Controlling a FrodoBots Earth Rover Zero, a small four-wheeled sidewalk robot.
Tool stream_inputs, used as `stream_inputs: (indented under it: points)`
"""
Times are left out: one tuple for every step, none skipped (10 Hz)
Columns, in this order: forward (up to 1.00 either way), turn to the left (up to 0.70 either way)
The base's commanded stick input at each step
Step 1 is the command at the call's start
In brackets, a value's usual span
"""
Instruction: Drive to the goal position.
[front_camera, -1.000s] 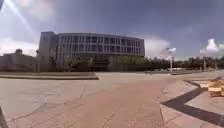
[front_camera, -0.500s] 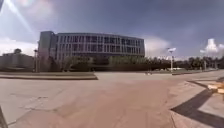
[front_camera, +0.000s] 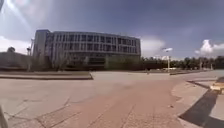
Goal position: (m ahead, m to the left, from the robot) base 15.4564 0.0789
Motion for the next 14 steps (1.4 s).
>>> stream_inputs:
  points:
    - [0.70,0.00]
    - [0.70,0.00]
    - [0.70,0.00]
    - [0.70,0.00]
    - [0.70,0.00]
    - [0.70,-0.11]
    - [0.70,-0.35]
    - [0.70,-0.35]
    - [0.70,-0.35]
    - [0.70,-0.35]
    - [0.70,-0.06]
    - [0.70,0.00]
    - [0.70,0.00]
    - [0.70,0.00]
